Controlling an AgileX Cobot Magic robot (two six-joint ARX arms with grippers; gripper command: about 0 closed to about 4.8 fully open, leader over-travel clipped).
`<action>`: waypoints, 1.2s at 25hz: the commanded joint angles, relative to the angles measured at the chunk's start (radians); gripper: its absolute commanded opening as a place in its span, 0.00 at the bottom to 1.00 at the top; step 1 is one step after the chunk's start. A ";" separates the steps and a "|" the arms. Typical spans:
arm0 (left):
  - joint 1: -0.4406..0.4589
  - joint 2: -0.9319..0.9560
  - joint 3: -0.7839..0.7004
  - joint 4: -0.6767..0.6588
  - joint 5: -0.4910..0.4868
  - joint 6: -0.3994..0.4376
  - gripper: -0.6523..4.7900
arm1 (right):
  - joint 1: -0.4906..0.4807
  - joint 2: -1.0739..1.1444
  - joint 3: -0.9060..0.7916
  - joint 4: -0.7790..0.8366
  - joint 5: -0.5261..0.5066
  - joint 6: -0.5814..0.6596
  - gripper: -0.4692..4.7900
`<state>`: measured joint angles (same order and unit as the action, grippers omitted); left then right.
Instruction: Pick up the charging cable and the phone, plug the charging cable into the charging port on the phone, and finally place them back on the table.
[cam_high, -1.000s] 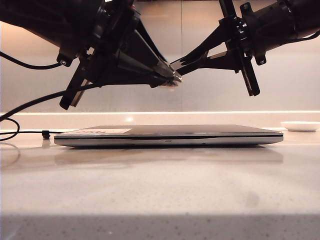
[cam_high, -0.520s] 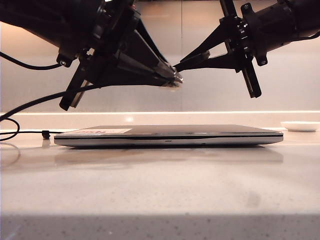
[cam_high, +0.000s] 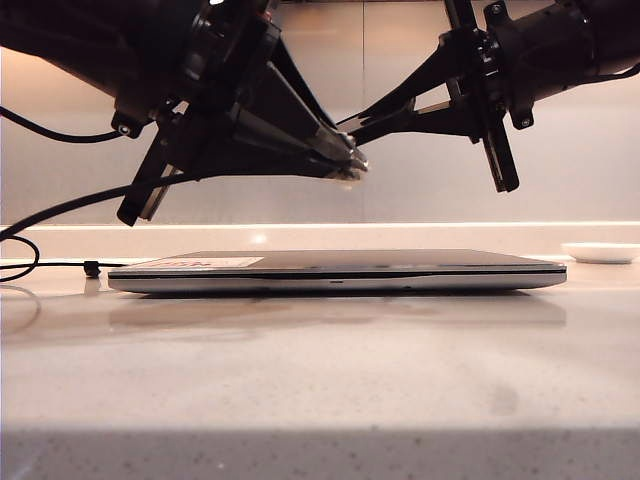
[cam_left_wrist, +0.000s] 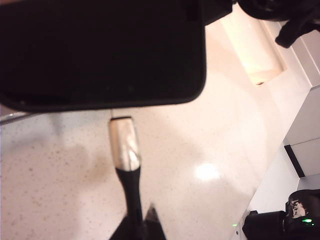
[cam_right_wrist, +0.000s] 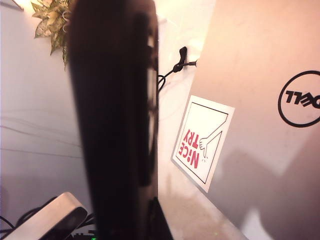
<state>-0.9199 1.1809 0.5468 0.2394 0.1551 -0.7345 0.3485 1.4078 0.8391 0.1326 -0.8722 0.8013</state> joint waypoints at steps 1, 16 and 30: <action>0.005 -0.003 0.006 0.056 -0.038 0.001 0.11 | 0.010 -0.010 0.001 -0.025 -0.074 -0.040 0.08; 0.006 -0.003 0.006 0.063 -0.038 0.001 0.11 | 0.011 -0.010 0.001 -0.053 -0.088 0.033 0.08; 0.005 -0.004 0.006 0.062 -0.038 0.001 0.29 | 0.008 -0.010 0.002 0.000 -0.035 0.032 0.08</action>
<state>-0.9115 1.1790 0.5518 0.2893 0.1192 -0.7357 0.3576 1.4078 0.8333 0.0990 -0.8928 0.8391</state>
